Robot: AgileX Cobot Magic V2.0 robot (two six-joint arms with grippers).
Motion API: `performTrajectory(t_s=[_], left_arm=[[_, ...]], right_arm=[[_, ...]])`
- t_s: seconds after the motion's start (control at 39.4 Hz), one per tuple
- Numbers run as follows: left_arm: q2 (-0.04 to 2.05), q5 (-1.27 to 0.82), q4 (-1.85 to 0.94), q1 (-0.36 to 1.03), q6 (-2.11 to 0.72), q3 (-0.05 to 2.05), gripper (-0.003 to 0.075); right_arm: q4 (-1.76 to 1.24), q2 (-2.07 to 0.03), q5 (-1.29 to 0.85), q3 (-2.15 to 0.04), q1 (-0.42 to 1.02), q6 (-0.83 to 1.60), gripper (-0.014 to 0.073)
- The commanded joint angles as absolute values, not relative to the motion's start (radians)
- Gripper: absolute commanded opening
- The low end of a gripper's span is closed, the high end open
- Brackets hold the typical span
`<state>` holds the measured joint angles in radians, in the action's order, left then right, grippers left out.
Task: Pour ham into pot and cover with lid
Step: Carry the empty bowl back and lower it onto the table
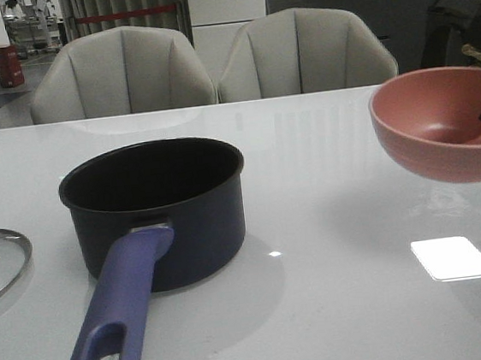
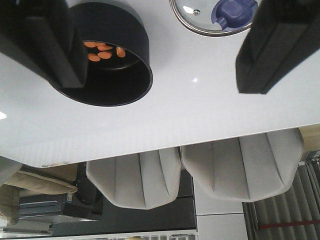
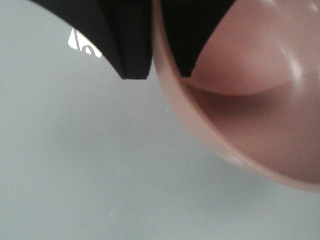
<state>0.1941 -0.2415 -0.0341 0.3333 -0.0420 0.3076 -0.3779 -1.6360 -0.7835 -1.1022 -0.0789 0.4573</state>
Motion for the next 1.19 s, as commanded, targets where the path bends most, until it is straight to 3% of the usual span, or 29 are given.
performTrajectory(t_s=[0.0, 0.2, 0.3, 0.38, 0.48, 0.91, 1.17], left_arm=[[0.204, -0.160, -0.038, 0.342, -0.041, 0.334, 0.0637], [0.204, -0.160, -0.038, 0.342, -0.041, 0.334, 0.0637], [0.204, -0.160, -0.038, 0.342, -0.041, 0.334, 0.0637], [0.204, -0.160, -0.038, 0.342, -0.041, 0.334, 0.0637], [0.204, -0.160, -0.038, 0.342, -0.041, 0.334, 0.0637], [0.204, -0.160, -0.038, 0.342, -0.041, 0.334, 0.0637], [0.204, -0.160, -0.038, 0.342, -0.041, 0.334, 0.0637]], right_arm=[[-0.363, -1.641, -0.762, -1.136, -0.086, 0.456, 0.0144], [-0.335, -1.717, -0.742, -1.136, -0.086, 0.455, 0.0181], [-0.335, -1.734, -0.736, -1.136, -0.086, 0.455, 0.0318], [-0.334, -1.735, -0.719, -1.136, -0.086, 0.455, 0.0468], [-0.316, -1.734, -0.705, -1.149, -0.086, 0.461, 0.0570], [-0.334, -1.519, -0.746, -1.173, -0.083, 0.464, 0.0575], [-0.434, -1.311, -0.584, -1.033, -0.069, 0.464, 0.0575]])
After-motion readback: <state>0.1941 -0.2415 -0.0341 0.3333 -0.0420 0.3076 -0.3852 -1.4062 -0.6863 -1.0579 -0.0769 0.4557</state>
